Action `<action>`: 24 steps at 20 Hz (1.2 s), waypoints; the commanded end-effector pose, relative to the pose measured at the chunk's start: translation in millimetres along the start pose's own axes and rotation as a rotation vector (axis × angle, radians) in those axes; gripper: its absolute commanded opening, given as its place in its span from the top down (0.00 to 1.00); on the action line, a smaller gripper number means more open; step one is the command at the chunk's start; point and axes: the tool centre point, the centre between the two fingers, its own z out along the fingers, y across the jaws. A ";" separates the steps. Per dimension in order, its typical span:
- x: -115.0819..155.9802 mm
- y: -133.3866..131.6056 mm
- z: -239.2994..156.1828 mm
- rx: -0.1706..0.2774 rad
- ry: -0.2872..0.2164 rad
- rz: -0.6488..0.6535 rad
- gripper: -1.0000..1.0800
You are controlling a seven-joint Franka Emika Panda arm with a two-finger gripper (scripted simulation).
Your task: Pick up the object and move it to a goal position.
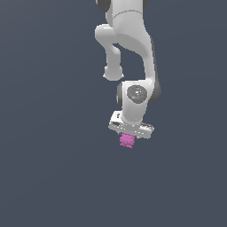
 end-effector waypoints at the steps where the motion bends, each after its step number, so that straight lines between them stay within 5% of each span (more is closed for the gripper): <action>1: -0.8 0.3 14.0 0.000 -0.001 0.001 0.04; 8: 0.1 -0.6 28.1 0.000 -0.001 0.002 0.04; 9: 0.1 -0.6 28.1 0.000 -0.001 0.002 1.00; 24: -0.1 -13.7 10.2 0.010 0.010 -0.011 1.00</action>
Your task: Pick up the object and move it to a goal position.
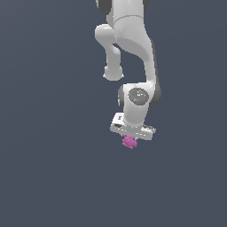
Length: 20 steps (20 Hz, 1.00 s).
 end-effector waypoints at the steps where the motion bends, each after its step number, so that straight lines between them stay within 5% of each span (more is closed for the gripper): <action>1: -3.0 -5.5 -3.7 0.000 -0.005 -0.005 1.00; 20: -7.5 -55.5 -173.2 -0.007 -0.010 0.003 1.00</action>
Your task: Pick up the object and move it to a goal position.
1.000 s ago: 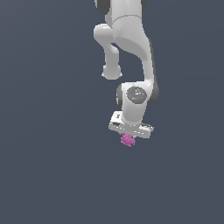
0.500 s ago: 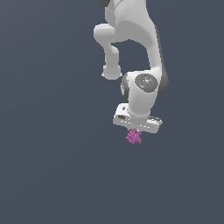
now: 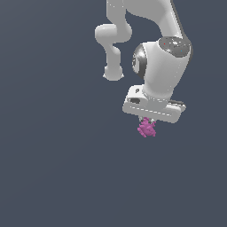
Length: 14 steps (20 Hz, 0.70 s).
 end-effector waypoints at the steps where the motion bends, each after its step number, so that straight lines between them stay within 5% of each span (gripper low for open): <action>1: -0.9 -8.0 -27.8 -0.002 -0.001 0.002 1.00; 14: 0.5 -38.2 -121.6 -0.004 -0.005 0.005 1.00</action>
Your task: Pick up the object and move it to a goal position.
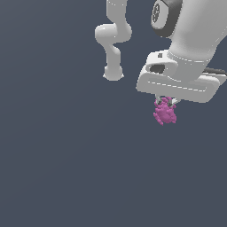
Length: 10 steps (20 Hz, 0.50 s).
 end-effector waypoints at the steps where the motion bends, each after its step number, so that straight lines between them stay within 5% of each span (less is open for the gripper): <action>1: 0.3 -3.4 -10.3 -0.001 -0.001 0.001 1.00; 10: 1.6 -7.4 -20.8 -0.001 -0.002 0.001 1.00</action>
